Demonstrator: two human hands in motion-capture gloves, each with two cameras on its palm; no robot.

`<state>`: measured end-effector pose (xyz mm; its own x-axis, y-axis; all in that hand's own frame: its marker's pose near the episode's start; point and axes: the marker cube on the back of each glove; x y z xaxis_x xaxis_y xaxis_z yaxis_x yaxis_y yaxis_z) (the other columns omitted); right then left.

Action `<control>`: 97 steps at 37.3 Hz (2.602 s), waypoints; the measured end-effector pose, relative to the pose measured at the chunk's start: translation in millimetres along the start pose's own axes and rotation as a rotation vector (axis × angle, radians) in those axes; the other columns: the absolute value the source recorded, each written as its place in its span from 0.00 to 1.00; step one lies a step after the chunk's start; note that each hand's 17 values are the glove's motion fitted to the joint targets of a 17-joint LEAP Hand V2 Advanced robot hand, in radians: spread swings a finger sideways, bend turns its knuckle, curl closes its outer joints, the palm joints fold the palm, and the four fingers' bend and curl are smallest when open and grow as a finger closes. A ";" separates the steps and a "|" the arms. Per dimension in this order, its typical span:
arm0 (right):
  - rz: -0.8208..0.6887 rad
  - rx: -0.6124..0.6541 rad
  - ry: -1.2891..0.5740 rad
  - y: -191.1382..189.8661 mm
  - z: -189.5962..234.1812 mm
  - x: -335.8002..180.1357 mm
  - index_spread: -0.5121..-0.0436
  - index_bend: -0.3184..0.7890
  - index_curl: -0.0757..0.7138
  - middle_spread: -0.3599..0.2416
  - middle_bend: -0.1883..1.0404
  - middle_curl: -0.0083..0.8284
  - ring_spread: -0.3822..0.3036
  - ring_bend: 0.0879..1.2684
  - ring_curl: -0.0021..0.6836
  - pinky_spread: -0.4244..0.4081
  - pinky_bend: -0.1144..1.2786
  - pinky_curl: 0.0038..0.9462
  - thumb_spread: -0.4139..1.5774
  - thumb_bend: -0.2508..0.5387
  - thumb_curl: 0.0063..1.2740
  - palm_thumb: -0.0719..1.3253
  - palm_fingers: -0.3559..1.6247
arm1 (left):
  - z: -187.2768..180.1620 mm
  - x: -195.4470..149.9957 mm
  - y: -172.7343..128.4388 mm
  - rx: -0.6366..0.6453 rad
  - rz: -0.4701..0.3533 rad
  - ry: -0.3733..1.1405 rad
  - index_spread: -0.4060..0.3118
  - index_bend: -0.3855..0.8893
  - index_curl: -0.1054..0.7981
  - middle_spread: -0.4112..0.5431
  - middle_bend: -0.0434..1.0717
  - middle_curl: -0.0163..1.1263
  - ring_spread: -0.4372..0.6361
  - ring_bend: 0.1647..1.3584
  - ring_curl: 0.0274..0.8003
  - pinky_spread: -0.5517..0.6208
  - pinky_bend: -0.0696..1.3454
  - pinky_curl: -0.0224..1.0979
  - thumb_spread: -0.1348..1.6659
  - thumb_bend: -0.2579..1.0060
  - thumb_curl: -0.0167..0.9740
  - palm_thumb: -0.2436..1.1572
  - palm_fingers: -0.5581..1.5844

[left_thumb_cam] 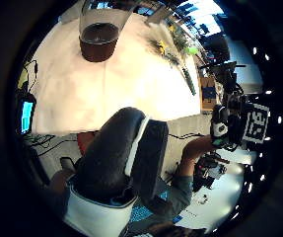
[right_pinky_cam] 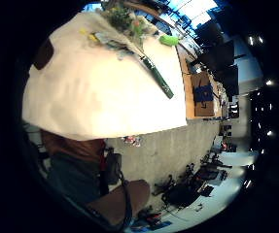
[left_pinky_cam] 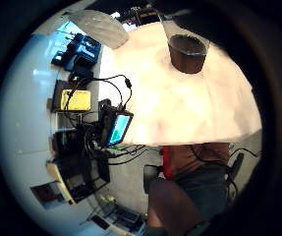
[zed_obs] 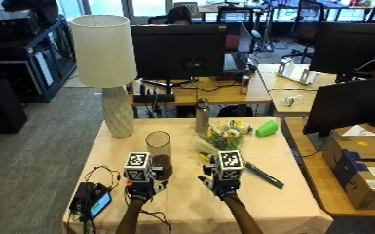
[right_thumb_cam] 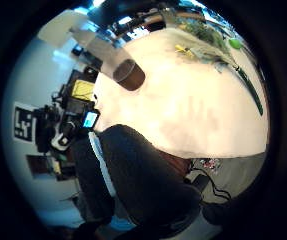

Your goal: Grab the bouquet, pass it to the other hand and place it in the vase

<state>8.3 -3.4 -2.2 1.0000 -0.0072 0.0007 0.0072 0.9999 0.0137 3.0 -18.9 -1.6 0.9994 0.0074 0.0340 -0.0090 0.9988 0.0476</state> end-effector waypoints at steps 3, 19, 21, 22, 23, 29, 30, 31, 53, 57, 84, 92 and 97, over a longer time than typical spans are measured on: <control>0.008 0.010 0.003 -2.4 -2.3 8.4 0.24 0.43 0.41 0.56 0.31 0.31 0.78 0.09 0.23 0.84 0.41 0.30 0.75 0.29 0.14 0.08 0.20 | 7.7 3.4 10.5 -0.087 -0.006 0.041 0.63 0.40 0.31 0.64 0.27 0.26 0.77 0.38 0.27 0.89 0.36 0.27 0.64 0.19 0.23 0.18 0.32; 0.147 0.040 0.000 -36.9 5.6 117.3 0.22 0.40 0.40 0.57 0.31 0.35 0.79 0.11 0.28 0.85 0.44 0.33 0.74 0.29 0.17 0.10 0.16 | 5.1 11.1 12.1 -0.059 0.006 0.060 0.63 0.40 0.34 0.64 0.26 0.29 0.77 0.39 0.29 0.89 0.36 0.29 0.65 0.19 0.26 0.18 0.31; 0.162 0.039 -0.002 -42.6 12.4 133.2 0.22 0.40 0.40 0.58 0.31 0.36 0.79 0.11 0.29 0.85 0.44 0.33 0.74 0.29 0.17 0.10 0.16 | 6.2 12.4 10.0 -0.049 0.012 0.061 0.63 0.40 0.34 0.64 0.26 0.30 0.77 0.39 0.29 0.89 0.37 0.29 0.65 0.19 0.26 0.18 0.31; 0.171 0.038 -0.003 -46.6 17.5 143.6 0.22 0.39 0.39 0.58 0.31 0.36 0.79 0.11 0.29 0.85 0.44 0.34 0.74 0.29 0.18 0.11 0.16 | 6.3 13.5 9.6 -0.046 0.014 0.061 0.63 0.40 0.34 0.64 0.26 0.30 0.77 0.39 0.29 0.89 0.37 0.29 0.65 0.19 0.26 0.18 0.31; 0.181 0.037 -0.005 -51.4 23.3 154.9 0.22 0.40 0.39 0.58 0.31 0.36 0.79 0.11 0.29 0.85 0.44 0.34 0.74 0.29 0.18 0.11 0.16 | 5.8 14.8 10.3 -0.049 0.013 0.061 0.63 0.40 0.35 0.64 0.26 0.30 0.77 0.39 0.29 0.89 0.37 0.29 0.65 0.19 0.26 0.18 0.31; 0.234 0.009 -0.053 -76.0 55.9 212.5 0.22 0.38 0.38 0.59 0.31 0.37 0.80 0.11 0.30 0.86 0.45 0.35 0.73 0.30 0.19 0.13 0.15 | 12.7 15.3 6.9 -0.059 0.007 0.045 0.63 0.40 0.35 0.64 0.26 0.30 0.78 0.39 0.30 0.89 0.37 0.30 0.65 0.19 0.27 0.17 0.31; 0.241 0.003 -0.063 -79.9 62.0 220.6 0.22 0.38 0.37 0.59 0.31 0.37 0.80 0.11 0.30 0.86 0.45 0.35 0.73 0.30 0.19 0.14 0.14 | 14.6 15.1 5.5 -0.058 0.008 0.044 0.63 0.40 0.35 0.64 0.26 0.30 0.78 0.39 0.30 0.89 0.37 0.30 0.65 0.19 0.27 0.17 0.31; 0.244 0.000 -0.077 -85.0 69.1 228.7 0.21 0.38 0.37 0.60 0.30 0.37 0.80 0.11 0.31 0.86 0.46 0.35 0.73 0.30 0.19 0.14 0.14 | 15.2 15.6 5.3 -0.060 0.010 0.044 0.63 0.40 0.35 0.64 0.26 0.31 0.78 0.39 0.30 0.89 0.37 0.30 0.65 0.19 0.27 0.17 0.31; 0.427 -0.280 -0.190 -54.1 121.3 283.2 0.23 0.39 0.32 0.58 0.30 0.37 0.80 0.10 0.33 0.86 0.48 0.36 0.71 0.32 0.24 0.32 0.14 | 29.7 19.2 0.3 -0.109 -0.023 0.036 0.63 0.40 0.37 0.65 0.26 0.32 0.78 0.40 0.31 0.89 0.37 0.31 0.65 0.19 0.28 0.17 0.30; 0.435 -0.250 -0.200 -57.5 133.9 290.2 0.24 0.39 0.32 0.56 0.31 0.38 0.79 0.10 0.34 0.86 0.48 0.36 0.71 0.30 0.24 0.35 0.14 | 34.6 19.6 -3.6 -0.115 -0.016 0.033 0.63 0.40 0.37 0.65 0.26 0.32 0.78 0.40 0.31 0.89 0.37 0.31 0.65 0.19 0.28 0.17 0.30; 0.304 0.058 -0.030 -73.0 120.0 282.0 0.52 0.42 0.51 0.34 0.56 0.57 0.31 0.51 0.64 0.30 0.46 0.41 0.71 0.40 0.33 0.70 0.93 | 37.8 26.5 -2.8 -0.137 -0.004 0.053 0.63 0.40 0.37 0.65 0.26 0.33 0.78 0.40 0.31 0.88 0.38 0.32 0.65 0.18 0.29 0.17 0.30; 0.338 0.132 0.022 -77.8 124.5 287.5 0.56 0.50 0.58 0.35 0.66 0.64 0.29 0.65 0.76 0.19 0.50 0.46 0.62 0.31 0.37 0.71 0.94 | 40.6 23.6 -4.1 -0.155 0.005 0.035 0.63 0.40 0.37 0.65 0.26 0.33 0.78 0.40 0.31 0.88 0.38 0.32 0.65 0.18 0.29 0.17 0.30; 0.333 0.123 0.014 -76.4 125.9 289.5 0.58 0.55 0.64 0.35 0.70 0.67 0.28 0.68 0.78 0.17 0.52 0.47 0.57 0.30 0.41 0.72 0.93 | 39.2 23.5 -3.0 -0.150 -0.010 0.039 0.63 0.40 0.37 0.65 0.26 0.33 0.78 0.40 0.31 0.88 0.38 0.32 0.65 0.18 0.29 0.17 0.30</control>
<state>297.2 -83.6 122.8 0.9475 0.3196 0.0117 -0.3182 0.9384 0.1351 25.2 -23.7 38.2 1.0000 -0.0039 -0.0051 0.0033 0.9948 -0.1016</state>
